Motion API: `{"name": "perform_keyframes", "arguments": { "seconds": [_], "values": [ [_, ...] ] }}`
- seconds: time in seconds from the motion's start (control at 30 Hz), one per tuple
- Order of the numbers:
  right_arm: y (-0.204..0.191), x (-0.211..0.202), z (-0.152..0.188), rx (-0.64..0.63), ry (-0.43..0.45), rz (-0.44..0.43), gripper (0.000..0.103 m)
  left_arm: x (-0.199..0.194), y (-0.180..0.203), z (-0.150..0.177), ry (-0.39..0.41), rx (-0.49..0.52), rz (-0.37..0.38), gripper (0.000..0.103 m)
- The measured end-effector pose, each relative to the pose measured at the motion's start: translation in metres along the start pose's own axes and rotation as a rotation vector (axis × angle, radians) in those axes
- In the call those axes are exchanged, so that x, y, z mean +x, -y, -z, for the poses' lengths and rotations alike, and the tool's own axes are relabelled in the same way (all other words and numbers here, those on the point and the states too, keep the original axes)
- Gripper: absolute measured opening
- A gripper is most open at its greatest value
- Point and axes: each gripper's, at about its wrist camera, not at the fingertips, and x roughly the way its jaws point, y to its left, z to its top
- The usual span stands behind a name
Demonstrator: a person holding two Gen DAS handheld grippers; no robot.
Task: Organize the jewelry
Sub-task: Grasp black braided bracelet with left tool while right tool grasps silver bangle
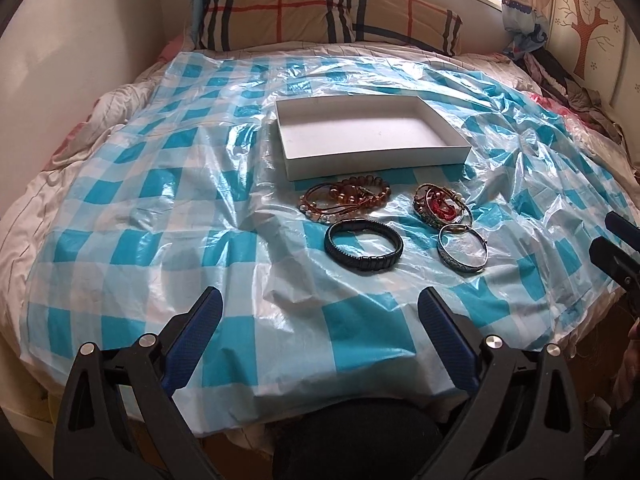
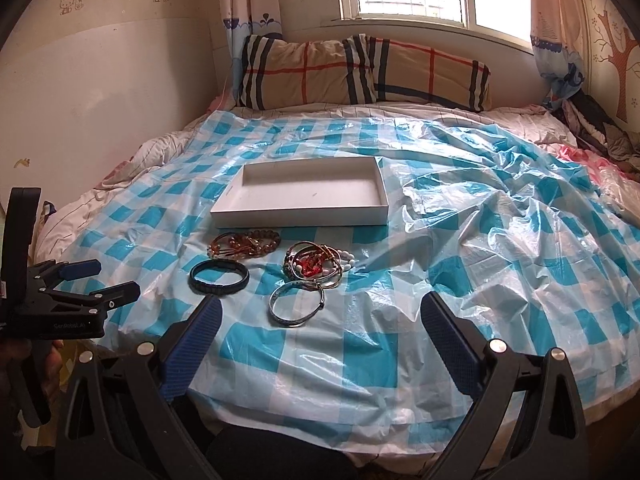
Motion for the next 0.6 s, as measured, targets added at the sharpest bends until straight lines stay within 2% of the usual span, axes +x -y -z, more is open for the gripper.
{"name": "perform_keyframes", "arguments": {
  "seconds": [0.13, 0.23, 0.3, 0.37, 0.43, 0.5, 0.6],
  "values": [
    [0.006, 0.040, -0.002, -0.010, -0.070, -0.045, 0.094, 0.041, 0.011, -0.018, -0.029, 0.033, 0.057, 0.088],
    [0.009, 0.066, -0.004, -0.019, -0.120, -0.068, 0.083, 0.064, 0.023, -0.031, -0.022, 0.086, 0.075, 0.087],
    [0.010, 0.082, -0.005, -0.023, -0.145, -0.083, 0.075, 0.081, 0.029, -0.039, -0.032, 0.114, 0.075, 0.082],
    [0.011, 0.095, -0.006, -0.023, -0.171, -0.105, 0.063, 0.100, 0.031, -0.046, -0.068, 0.143, 0.090, 0.068],
    [0.010, 0.108, -0.007, -0.031, -0.195, -0.118, 0.056, 0.117, 0.032, -0.049, -0.101, 0.170, 0.091, 0.063],
    [0.008, 0.121, -0.008, -0.042, -0.222, -0.124, 0.054, 0.132, 0.032, -0.047, -0.152, 0.190, 0.111, 0.055],
    [0.008, 0.141, -0.006, -0.050, -0.270, -0.125, 0.053, 0.138, 0.033, -0.042, -0.152, 0.213, 0.132, 0.049]
  ]
}}
